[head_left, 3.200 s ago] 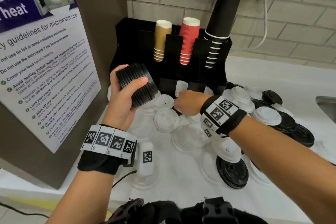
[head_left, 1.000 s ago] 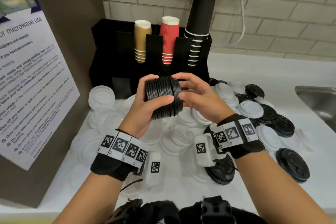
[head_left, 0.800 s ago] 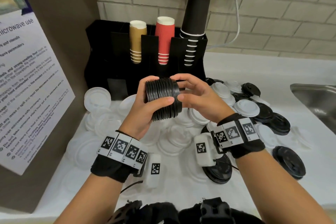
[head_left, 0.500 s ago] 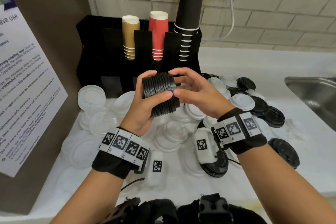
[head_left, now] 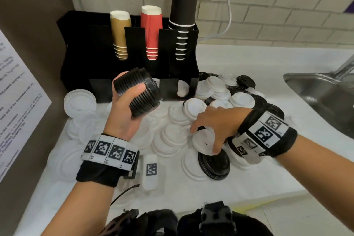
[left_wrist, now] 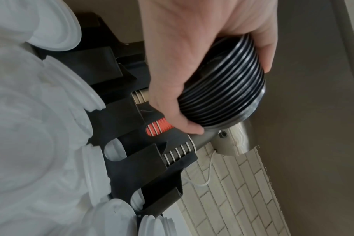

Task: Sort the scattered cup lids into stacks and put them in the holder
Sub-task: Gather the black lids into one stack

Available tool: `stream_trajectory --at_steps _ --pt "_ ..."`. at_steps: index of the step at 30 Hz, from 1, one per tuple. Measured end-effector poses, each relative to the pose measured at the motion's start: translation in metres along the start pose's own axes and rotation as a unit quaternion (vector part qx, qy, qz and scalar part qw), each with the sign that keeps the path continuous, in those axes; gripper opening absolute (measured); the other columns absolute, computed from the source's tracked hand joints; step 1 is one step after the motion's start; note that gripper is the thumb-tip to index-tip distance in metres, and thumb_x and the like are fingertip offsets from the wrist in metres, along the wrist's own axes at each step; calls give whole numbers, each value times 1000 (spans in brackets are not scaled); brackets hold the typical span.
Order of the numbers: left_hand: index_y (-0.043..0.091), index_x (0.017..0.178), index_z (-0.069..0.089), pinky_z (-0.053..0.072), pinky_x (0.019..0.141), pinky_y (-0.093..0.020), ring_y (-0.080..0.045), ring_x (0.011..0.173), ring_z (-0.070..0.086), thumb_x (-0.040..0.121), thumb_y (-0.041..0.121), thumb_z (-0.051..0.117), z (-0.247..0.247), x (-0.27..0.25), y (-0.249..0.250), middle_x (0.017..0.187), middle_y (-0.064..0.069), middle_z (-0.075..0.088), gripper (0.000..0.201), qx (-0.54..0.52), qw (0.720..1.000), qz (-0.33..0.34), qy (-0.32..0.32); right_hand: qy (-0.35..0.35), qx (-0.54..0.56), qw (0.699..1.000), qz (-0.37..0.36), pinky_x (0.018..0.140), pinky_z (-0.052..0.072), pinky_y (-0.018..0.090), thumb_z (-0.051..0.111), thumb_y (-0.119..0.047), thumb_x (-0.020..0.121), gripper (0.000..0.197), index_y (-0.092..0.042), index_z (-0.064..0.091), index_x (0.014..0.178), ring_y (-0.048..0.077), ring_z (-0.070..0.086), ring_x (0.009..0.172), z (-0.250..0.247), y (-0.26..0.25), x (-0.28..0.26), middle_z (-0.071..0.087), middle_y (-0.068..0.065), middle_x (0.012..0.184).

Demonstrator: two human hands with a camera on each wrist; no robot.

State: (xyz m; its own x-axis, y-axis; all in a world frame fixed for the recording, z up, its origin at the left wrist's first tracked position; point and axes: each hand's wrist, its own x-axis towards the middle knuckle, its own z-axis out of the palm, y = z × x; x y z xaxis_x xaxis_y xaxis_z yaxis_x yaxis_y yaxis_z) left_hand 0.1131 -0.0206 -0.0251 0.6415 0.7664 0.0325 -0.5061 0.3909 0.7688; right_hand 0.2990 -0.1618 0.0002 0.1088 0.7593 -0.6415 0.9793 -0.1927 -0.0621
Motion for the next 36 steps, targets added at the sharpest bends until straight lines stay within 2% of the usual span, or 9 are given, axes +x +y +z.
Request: stream_trajectory --at_steps 3,6,13,16,19,24,30,33,36 --pt "11 134 40 59 68 -39 -22 100 66 74 16 64 1 -1 0 116 -9 58 65 8 1000 20 -15 -10 -64 998 9 97 42 47 83 -37 64 81 -42 40 132 24 34 117 9 -2 10 41 -5 128" --pt "22 122 45 59 70 -41 -19 98 67 78 13 58 1 -1 -1 108 -2 61 47 15 998 41 -35 10 -54 998 -2 95 40 45 79 -32 67 74 -37 41 131 25 35 117 6 -2 14 42 -6 120" --pt "22 120 44 59 70 -41 -20 99 66 78 13 58 1 -1 -3 108 -1 61 45 32 998 48 -37 229 8 972 -56 95 35 36 80 -44 69 84 -27 35 139 21 38 117 -14 -8 10 43 0 129" --pt "22 123 43 58 75 -44 -23 104 62 78 13 59 0 -2 -2 112 -3 58 48 33 998 43 -28 124 29 989 -77 90 46 37 86 -46 61 79 -26 41 124 19 45 106 0 -8 0 46 -4 116" --pt "21 125 40 57 76 -44 -23 105 61 77 14 59 0 -2 -2 116 -5 54 52 35 998 36 -23 43 -59 994 -76 79 42 33 88 -51 53 88 -29 34 118 15 40 97 26 -9 -5 40 -7 112" --pt "22 123 42 58 76 -43 -23 106 61 78 13 58 3 0 -4 117 -4 54 49 35 998 35 -38 49 -154 984 -69 84 43 37 87 -46 54 94 -25 29 124 17 33 94 54 -8 -5 34 -1 120" --pt "23 122 44 58 78 -45 -25 108 59 69 20 70 5 2 -9 119 -6 54 60 40 998 24 -48 83 29 992 -89 76 52 43 85 -29 58 74 -28 31 109 21 45 93 44 3 -13 35 -3 110" --pt "23 122 45 58 75 -45 -27 108 59 70 17 69 8 3 -12 121 -9 52 57 45 997 16 -55 211 211 947 -119 73 52 29 82 -21 63 63 -32 40 108 16 52 91 21 15 -21 44 -4 106" --pt "27 117 50 59 69 -43 -25 103 62 65 20 73 13 3 -15 119 -8 55 57 49 997 8 -61 353 431 815 -162 74 50 27 78 -13 73 52 -24 46 113 14 56 85 3 12 -20 51 6 105"
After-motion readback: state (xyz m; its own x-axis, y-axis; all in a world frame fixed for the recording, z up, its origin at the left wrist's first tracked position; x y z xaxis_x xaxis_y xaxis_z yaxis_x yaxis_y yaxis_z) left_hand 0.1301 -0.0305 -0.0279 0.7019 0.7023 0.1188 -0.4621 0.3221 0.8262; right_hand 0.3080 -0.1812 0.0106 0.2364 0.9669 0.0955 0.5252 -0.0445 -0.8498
